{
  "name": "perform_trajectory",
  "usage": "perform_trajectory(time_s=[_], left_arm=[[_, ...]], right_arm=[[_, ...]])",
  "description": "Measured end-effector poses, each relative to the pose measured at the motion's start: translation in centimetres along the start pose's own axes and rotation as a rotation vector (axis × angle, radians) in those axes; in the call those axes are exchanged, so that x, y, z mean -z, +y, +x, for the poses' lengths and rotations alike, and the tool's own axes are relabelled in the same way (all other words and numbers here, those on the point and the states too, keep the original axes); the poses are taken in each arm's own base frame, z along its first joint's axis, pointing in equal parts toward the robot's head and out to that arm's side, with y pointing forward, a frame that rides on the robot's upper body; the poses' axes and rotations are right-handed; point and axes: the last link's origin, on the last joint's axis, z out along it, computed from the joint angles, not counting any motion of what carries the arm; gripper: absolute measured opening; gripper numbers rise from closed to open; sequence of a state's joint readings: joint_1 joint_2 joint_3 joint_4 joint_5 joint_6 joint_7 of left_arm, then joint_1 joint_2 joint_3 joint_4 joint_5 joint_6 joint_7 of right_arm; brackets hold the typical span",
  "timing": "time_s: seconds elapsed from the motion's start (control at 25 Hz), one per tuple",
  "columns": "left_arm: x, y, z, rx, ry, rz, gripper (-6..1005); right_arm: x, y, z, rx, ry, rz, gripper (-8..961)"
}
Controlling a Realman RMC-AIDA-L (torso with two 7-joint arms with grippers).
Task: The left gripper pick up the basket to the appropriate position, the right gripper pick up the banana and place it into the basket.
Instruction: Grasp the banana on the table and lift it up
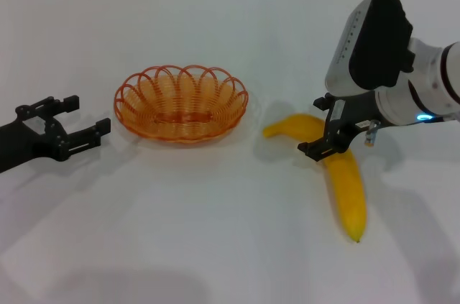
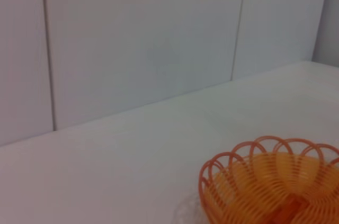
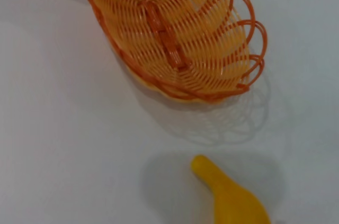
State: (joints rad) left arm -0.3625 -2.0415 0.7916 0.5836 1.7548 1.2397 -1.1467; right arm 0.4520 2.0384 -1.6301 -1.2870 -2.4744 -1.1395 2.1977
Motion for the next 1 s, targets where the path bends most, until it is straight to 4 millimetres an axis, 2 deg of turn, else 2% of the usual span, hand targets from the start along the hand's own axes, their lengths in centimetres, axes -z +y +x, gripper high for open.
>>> perform_trajectory(time_s=[1.0], left_arm=[[-0.29,0.0,0.17,-0.003,0.001,-0.008,799]], right_arm=[[-0.78,0.0,-0.04,0.007,0.06,-0.028,877]])
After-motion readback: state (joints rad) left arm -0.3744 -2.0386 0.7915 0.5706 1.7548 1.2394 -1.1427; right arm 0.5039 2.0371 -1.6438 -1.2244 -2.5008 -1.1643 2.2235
